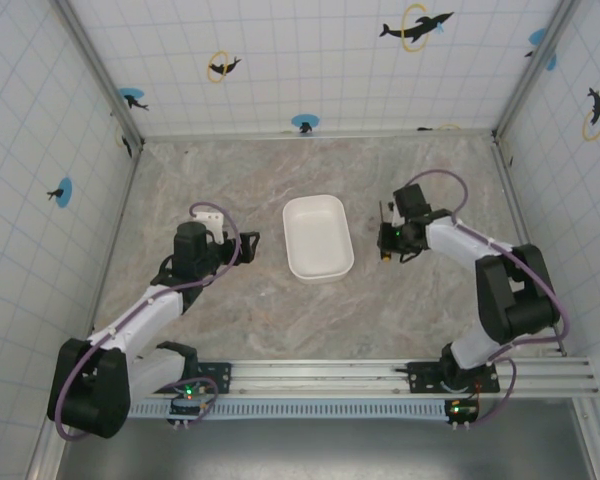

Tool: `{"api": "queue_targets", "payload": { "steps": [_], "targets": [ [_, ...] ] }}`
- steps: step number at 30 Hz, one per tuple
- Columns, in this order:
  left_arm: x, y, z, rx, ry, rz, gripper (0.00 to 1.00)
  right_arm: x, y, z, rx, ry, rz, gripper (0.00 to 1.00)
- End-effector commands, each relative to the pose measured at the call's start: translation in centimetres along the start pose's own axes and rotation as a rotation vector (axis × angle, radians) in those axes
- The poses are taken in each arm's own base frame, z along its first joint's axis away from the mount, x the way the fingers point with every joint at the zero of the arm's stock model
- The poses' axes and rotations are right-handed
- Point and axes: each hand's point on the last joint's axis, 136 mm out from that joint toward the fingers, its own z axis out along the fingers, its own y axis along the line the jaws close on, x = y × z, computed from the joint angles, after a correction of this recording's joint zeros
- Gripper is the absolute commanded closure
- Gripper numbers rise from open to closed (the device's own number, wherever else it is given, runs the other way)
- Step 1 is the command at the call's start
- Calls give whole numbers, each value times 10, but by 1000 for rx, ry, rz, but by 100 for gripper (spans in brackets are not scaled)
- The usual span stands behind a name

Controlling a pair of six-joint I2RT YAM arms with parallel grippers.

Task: Put the screwdriver in the bin

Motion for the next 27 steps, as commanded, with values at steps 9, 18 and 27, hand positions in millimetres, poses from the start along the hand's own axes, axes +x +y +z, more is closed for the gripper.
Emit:
{"api": "queue_targets", "payload": {
  "steps": [9,18,27],
  "targets": [
    [1,3,-3,-24,-8,9,2,-113,137,-112,-126,-522,-17,100],
    [-4,3,-1,-27,-12,25,3,-63,178,-61,-33,-454,-102,100],
    [-3,4,3,-31,-1,31,2,-2,171,-9,60,-270,-165,100]
  ]
}}
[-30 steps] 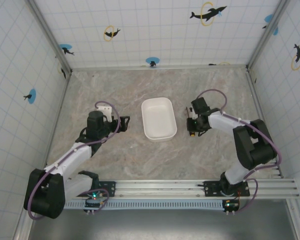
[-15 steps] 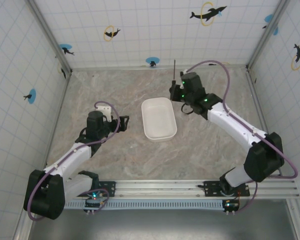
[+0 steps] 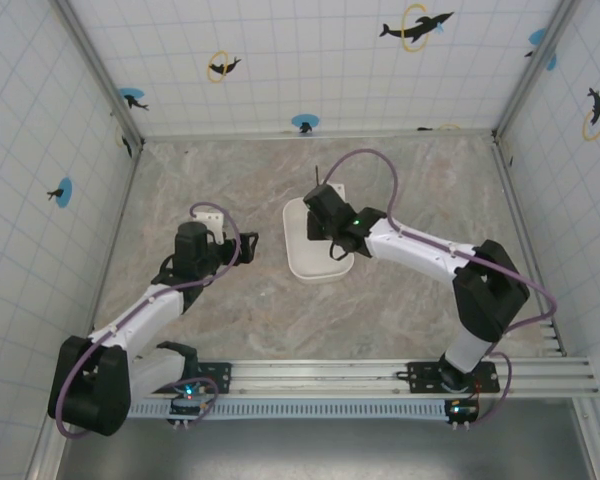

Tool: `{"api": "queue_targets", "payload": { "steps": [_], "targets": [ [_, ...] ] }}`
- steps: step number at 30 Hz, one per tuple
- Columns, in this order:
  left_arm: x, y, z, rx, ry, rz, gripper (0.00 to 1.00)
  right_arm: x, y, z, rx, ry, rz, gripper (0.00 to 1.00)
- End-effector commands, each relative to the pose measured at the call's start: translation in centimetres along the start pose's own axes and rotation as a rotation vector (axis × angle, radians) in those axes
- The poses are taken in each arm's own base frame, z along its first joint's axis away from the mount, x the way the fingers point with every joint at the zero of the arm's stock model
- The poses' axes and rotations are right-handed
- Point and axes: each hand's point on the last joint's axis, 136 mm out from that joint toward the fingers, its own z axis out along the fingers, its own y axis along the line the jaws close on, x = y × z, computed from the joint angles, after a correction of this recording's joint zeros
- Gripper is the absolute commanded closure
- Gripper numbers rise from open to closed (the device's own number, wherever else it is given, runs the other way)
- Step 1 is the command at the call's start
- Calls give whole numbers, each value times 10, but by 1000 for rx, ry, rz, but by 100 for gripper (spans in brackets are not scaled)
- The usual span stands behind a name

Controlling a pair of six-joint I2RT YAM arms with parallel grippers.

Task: Put the screwdriver in the bin

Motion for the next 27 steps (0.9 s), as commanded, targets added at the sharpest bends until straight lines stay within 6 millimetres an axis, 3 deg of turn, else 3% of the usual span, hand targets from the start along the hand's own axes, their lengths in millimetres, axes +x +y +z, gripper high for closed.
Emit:
{"api": "queue_targets", "payload": {
  "steps": [1,9,27],
  "targets": [
    [-6,-1,1,-1,-12,23,2,15,-6,5,44,30,16,100],
    [-4,0,1,-7,-10,21,2,55,-11,18,43,128,29,100],
    [-5,-1,1,-3,-10,23,2,93,-16,56,92,246,-6,100]
  ]
}}
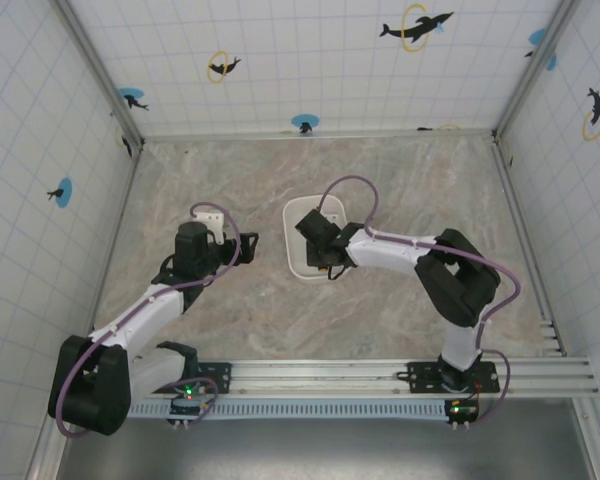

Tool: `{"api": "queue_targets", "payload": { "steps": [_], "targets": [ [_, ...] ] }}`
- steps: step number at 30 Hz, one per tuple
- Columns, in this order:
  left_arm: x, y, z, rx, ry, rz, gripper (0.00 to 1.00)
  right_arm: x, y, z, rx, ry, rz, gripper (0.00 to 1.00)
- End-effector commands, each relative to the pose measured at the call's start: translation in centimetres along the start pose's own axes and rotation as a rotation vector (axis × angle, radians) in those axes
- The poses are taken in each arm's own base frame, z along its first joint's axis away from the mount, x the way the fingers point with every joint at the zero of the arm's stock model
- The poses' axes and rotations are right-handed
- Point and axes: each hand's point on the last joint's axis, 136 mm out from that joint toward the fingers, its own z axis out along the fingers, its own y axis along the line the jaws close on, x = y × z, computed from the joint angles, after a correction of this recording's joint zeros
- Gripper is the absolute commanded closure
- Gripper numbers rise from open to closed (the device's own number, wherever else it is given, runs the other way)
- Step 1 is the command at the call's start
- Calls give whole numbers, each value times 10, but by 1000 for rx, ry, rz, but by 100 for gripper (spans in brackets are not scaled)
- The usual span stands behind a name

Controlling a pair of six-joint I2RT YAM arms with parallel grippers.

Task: Put the screwdriver in the bin

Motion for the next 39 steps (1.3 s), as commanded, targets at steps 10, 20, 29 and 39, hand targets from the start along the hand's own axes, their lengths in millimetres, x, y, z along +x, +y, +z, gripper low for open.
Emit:
{"api": "queue_targets", "payload": {
  "steps": [10,20,29,39],
  "targets": [
    [-5,-1,0,0,-11,26,2,8,2,16,15,31,-2,87],
    [-4,-2,-1,-1,-12,26,2,3,3,13,27,26,-22,54],
    [-12,0,-4,-20,-28,41,3,-19,0,-19,46,-23,-67,44],
    [-72,16,-28,-197,-230,200,2,-76,-52,-82,79,-172,-271,39]
  ]
}}
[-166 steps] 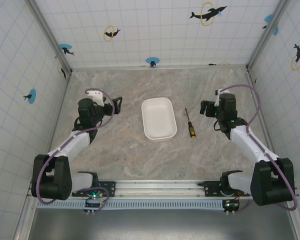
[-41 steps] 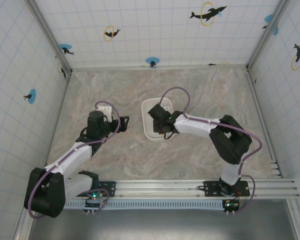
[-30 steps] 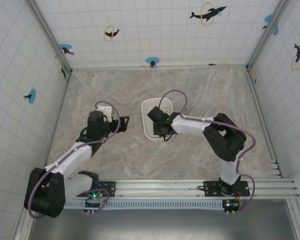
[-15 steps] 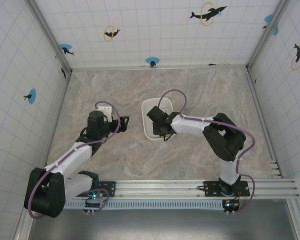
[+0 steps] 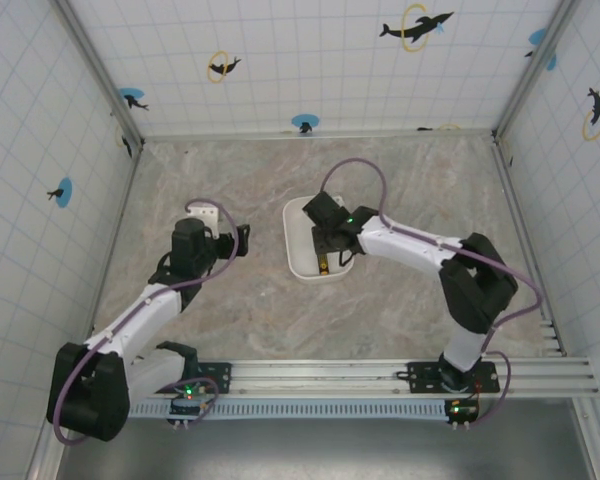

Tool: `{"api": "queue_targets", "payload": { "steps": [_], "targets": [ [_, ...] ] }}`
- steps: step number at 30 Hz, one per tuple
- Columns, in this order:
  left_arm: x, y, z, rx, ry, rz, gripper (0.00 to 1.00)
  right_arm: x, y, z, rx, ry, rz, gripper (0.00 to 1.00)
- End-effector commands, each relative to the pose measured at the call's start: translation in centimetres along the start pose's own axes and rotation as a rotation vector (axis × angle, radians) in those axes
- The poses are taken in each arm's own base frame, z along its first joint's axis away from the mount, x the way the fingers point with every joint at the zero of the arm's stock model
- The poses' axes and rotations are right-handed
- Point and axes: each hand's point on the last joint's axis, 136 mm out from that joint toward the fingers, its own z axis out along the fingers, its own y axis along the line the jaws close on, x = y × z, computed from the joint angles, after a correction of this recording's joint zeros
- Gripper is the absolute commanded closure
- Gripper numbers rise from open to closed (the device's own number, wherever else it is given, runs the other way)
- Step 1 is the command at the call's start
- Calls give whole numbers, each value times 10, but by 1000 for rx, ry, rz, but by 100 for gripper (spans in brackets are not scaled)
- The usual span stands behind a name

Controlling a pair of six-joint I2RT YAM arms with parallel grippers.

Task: Put the screwdriver in the bin

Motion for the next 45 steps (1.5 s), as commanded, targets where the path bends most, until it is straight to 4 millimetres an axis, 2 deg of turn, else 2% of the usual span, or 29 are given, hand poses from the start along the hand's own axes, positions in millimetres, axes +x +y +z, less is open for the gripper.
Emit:
{"api": "queue_targets", "payload": {
  "steps": [1,3,7,10,12,17,21,26,31,38,45],
  "targets": [
    [-44,5,-12,-63,-157,125,2,-24,-43,-24,25,-102,-91,39],
    [-54,9,-14,-94,-216,167,2,-35,-71,-29,4,-169,-51,39],
    [-62,20,-14,-174,-276,228,2,-49,-129,-38,67,-293,14,38],
    [-60,33,-11,-246,-298,269,2,-52,-175,-40,162,-378,83,38],
    [-57,41,-8,-284,-303,289,3,-46,-207,-38,206,-414,179,38],
    [-47,61,-8,-274,-342,237,3,-21,-255,-32,306,-492,248,37],
    [-37,81,-11,-258,-371,164,3,-15,-280,-48,336,-588,290,37],
    [-29,93,-11,-251,-379,130,3,2,-313,-62,412,-669,348,37],
    [-23,102,-7,-252,-370,118,3,14,-328,-64,443,-760,381,37],
    [-15,108,1,-253,-347,101,3,18,-325,-49,410,-825,383,37],
    [-19,110,3,-256,-359,129,3,18,-315,-35,421,-829,336,37]
  ]
}}
